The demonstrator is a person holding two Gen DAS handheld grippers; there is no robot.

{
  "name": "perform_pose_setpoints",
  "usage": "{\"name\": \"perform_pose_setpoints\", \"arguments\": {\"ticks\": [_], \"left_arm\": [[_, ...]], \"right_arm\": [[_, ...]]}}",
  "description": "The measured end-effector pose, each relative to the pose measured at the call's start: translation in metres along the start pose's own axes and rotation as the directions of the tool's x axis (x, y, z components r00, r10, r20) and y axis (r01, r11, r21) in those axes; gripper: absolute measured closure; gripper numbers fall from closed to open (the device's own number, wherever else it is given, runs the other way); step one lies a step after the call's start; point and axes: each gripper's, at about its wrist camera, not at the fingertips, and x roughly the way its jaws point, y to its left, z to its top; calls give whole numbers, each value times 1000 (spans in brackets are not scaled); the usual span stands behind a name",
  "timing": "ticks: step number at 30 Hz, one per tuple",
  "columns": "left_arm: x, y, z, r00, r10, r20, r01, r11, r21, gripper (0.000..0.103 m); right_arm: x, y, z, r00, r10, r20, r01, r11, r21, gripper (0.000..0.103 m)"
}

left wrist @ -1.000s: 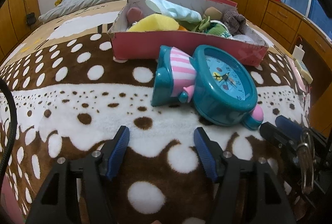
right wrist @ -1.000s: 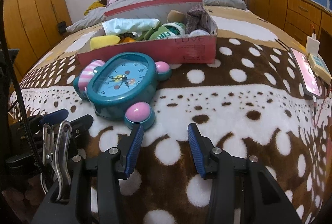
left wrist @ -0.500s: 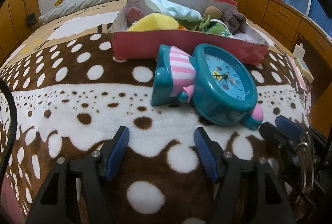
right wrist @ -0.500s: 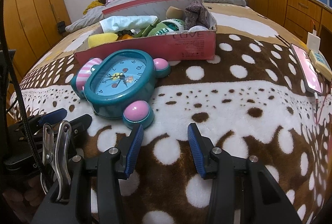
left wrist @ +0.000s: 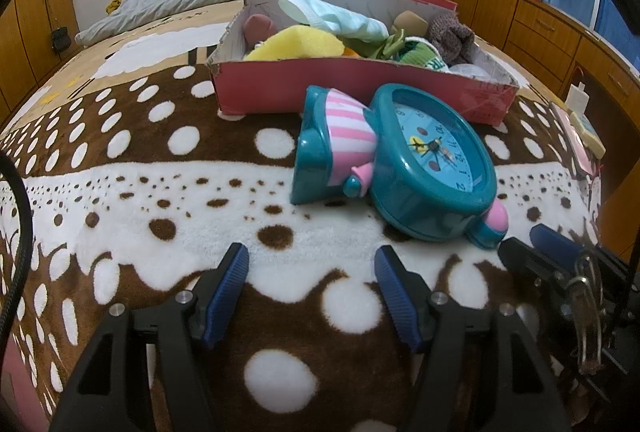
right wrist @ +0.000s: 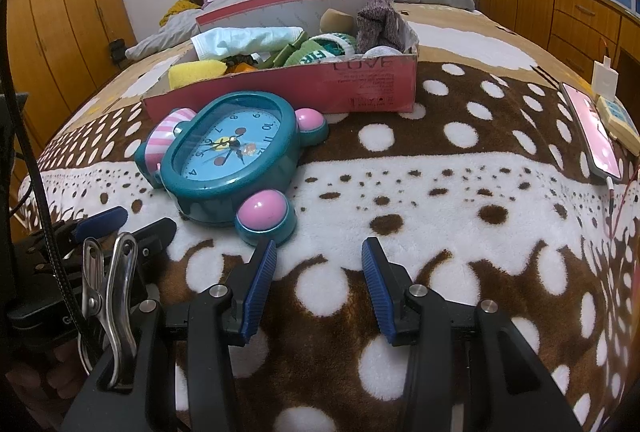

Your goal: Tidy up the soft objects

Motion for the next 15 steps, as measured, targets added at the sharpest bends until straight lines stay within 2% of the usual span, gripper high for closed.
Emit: {"name": "perform_pose_setpoints", "arguments": {"ticks": [15], "left_arm": [[0, 0, 0, 1000, 0, 0, 0, 1000, 0, 34]], "right_arm": [[1, 1, -1, 1000, 0, -2, 0, 1000, 0, 57]]}}
